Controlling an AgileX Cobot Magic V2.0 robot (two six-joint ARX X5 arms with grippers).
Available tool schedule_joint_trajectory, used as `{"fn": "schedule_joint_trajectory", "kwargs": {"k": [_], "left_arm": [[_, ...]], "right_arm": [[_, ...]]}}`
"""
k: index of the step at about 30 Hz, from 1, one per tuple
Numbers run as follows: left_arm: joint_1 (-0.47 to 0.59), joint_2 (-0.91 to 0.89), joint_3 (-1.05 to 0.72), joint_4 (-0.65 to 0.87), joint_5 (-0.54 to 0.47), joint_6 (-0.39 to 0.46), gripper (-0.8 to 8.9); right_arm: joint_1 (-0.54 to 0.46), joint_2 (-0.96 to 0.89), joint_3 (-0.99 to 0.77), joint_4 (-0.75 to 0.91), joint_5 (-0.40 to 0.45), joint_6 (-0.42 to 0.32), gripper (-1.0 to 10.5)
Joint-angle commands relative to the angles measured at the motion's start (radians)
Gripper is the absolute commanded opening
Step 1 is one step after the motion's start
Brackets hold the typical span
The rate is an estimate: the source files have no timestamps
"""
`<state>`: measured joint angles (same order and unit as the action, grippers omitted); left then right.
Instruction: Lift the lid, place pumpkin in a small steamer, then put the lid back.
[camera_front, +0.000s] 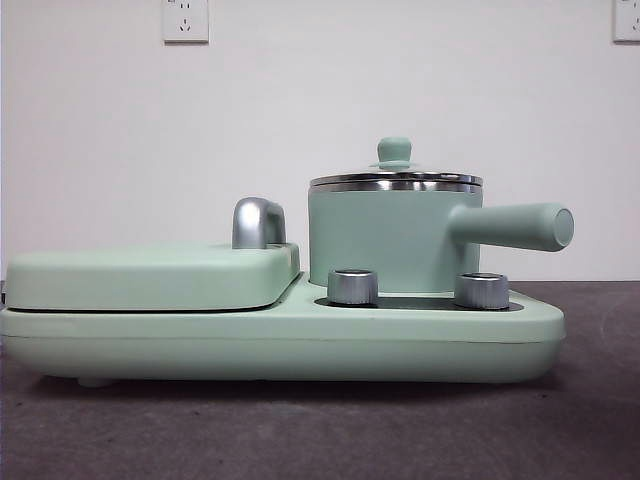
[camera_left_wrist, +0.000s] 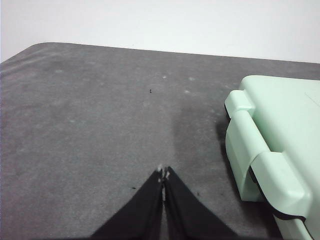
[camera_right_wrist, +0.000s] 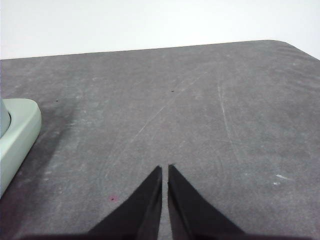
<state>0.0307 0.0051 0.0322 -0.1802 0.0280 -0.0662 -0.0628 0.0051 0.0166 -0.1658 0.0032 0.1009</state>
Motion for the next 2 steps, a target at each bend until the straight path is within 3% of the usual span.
{"fn": "schedule_joint_trajectory", "kwargs": {"k": [1,2], "left_arm": [[0.003,-0.002,-0.019,-0.006,-0.003,0.013,0.06],[0.003,-0.002,-0.019,-0.006,-0.003,0.013,0.06]], "right_arm": [[0.000,-0.002,-0.005,0.012,0.001,-0.008,0.2],[0.000,-0.002,-0.005,0.012,0.001,-0.008,0.2]]}}
